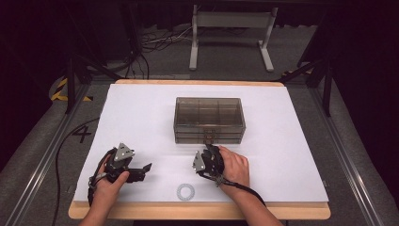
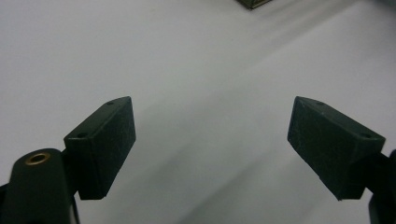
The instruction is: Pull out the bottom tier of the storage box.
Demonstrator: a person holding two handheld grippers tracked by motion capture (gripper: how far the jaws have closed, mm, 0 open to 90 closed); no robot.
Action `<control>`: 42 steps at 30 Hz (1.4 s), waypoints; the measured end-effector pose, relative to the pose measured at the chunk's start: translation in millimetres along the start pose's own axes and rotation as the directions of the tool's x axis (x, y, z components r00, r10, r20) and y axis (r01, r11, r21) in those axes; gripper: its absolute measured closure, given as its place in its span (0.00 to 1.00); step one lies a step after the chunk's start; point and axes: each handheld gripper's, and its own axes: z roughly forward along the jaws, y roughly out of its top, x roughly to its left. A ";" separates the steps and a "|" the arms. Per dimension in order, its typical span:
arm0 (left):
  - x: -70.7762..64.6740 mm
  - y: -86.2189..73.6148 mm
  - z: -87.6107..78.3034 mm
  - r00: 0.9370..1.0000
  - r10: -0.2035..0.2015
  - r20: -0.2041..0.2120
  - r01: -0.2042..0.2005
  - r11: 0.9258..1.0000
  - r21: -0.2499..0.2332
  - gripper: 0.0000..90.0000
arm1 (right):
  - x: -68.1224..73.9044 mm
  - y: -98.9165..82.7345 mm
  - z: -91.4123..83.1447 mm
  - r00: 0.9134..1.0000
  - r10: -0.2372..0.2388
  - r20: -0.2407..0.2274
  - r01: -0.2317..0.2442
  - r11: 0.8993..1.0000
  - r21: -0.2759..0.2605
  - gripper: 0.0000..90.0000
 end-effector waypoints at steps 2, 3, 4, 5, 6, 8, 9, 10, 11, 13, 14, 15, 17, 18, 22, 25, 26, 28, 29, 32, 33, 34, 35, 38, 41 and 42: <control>-0.2 0.6 0.4 1.000 0.005 0.001 -0.005 1.000 -0.003 0.18 | 1.0 0.4 1.3 1.000 -0.010 0.007 0.010 1.000 -0.003 0.83; -0.3 0.7 0.4 1.000 0.003 0.001 -0.003 1.000 -0.004 0.18 | 2.1 0.7 1.3 1.000 -0.013 0.017 0.013 1.000 0.005 0.83; -0.3 0.9 0.3 1.000 0.003 0.000 -0.003 1.000 -0.004 0.18 | 2.6 0.9 2.0 1.000 -0.024 0.020 0.024 1.000 0.004 0.83; -0.3 1.1 0.3 1.000 0.003 0.001 -0.003 1.000 -0.005 0.18 | 3.4 1.2 2.2 0.999 -0.032 0.027 0.031 0.999 0.009 0.83; -0.4 1.1 0.2 1.000 0.002 0.001 -0.002 1.000 -0.005 0.18 | 4.1 1.5 2.8 0.999 -0.041 0.030 0.040 0.999 0.009 0.83; -0.3 1.2 0.3 1.000 0.003 0.001 -0.003 1.000 -0.004 0.18 | 5.3 2.2 3.2 0.998 -0.049 0.038 0.048 0.999 0.013 0.83; -0.2 1.2 0.5 1.000 0.004 0.001 -0.004 1.000 -0.003 0.18 | 5.7 2.5 3.7 0.998 -0.052 0.039 0.052 0.999 0.013 0.83; -0.2 1.2 0.5 1.000 0.005 0.003 -0.005 1.000 0.000 0.18 | 6.3 2.8 4.0 0.998 -0.051 0.044 0.050 0.999 0.017 0.83; -0.2 1.2 0.5 1.000 0.005 0.003 -0.005 1.000 0.000 0.18 | 6.3 2.8 4.0 0.998 -0.051 0.044 0.050 0.999 0.017 0.83; -0.1 1.3 0.5 1.000 0.005 0.003 -0.005 1.000 0.000 0.18 | 6.7 3.4 4.8 0.997 -0.054 0.056 0.053 0.998 0.019 0.83; -0.2 1.3 0.4 1.000 0.006 0.001 -0.006 1.000 0.001 0.18 | 6.9 3.7 5.2 0.997 -0.058 0.058 0.057 0.998 0.020 0.83; -0.1 1.2 0.5 1.000 0.005 0.002 -0.005 1.000 0.000 0.18 | 7.2 3.9 5.5 0.997 -0.057 0.061 0.055 0.998 0.023 0.82; 0.0 1.2 0.7 1.000 0.005 0.002 -0.005 1.000 0.000 0.18 | 7.4 4.5 6.5 0.996 -0.060 0.065 0.058 0.998 0.025 0.83; 0.0 1.2 0.6 1.000 0.004 0.001 -0.004 1.000 0.001 0.18 | 7.9 4.7 7.0 0.996 -0.061 0.069 0.060 0.998 0.024 0.83; 0.1 1.3 0.3 1.000 0.004 0.001 -0.004 1.000 -0.002 0.18 | 9.5 5.8 8.9 0.993 -0.083 0.085 0.080 0.996 0.029 0.82; 0.2 1.3 0.3 1.000 0.003 0.002 -0.003 1.000 -0.003 0.18 | 10.2 6.1 10.6 0.991 -0.094 0.095 0.091 0.995 0.031 0.82; 0.3 1.3 0.2 1.000 0.003 0.003 -0.003 1.000 -0.002 0.18 | 10.4 6.2 11.2 0.991 -0.098 0.097 0.095 0.995 0.034 0.82; 0.3 1.3 0.2 1.000 0.002 0.005 -0.002 1.000 -0.003 0.18 | 10.6 6.5 12.2 0.990 -0.099 0.099 0.096 0.995 0.038 0.82; 0.3 1.3 0.2 1.000 0.002 0.005 -0.002 1.000 -0.003 0.18 | 10.8 6.7 12.7 0.990 -0.102 0.103 0.098 0.994 0.039 0.82; 0.1 1.3 0.2 1.000 0.004 0.002 -0.004 1.000 -0.001 0.18 | 11.4 7.6 14.0 0.988 -0.114 0.107 0.110 0.993 0.044 0.82; 0.1 1.3 0.2 1.000 0.004 0.002 -0.004 1.000 -0.001 0.18 | 11.4 7.6 14.0 0.988 -0.114 0.107 0.110 0.993 0.044 0.82; 0.1 1.3 0.2 1.000 0.005 0.004 -0.005 1.000 0.000 0.18 | 11.7 7.8 14.7 0.987 -0.121 0.110 0.117 0.992 0.043 0.82; 0.1 1.3 0.2 1.000 0.006 0.004 -0.006 1.000 0.000 0.18 | 12.6 8.0 15.1 0.986 -0.123 0.112 0.118 0.992 0.046 0.81; 0.0 1.3 0.4 1.000 0.007 0.005 -0.007 1.000 0.002 0.18 | 13.3 9.0 16.3 0.978 -0.161 0.130 0.155 0.986 0.054 0.81; -0.1 1.4 0.4 1.000 0.008 0.004 -0.008 1.000 0.004 0.18 | 14.0 9.4 16.8 0.977 -0.162 0.142 0.153 0.986 0.068 0.81; -0.1 1.3 0.4 1.000 0.007 0.004 -0.007 1.000 0.004 0.18 | 13.7 9.4 17.2 0.976 -0.164 0.142 0.155 0.985 0.069 0.81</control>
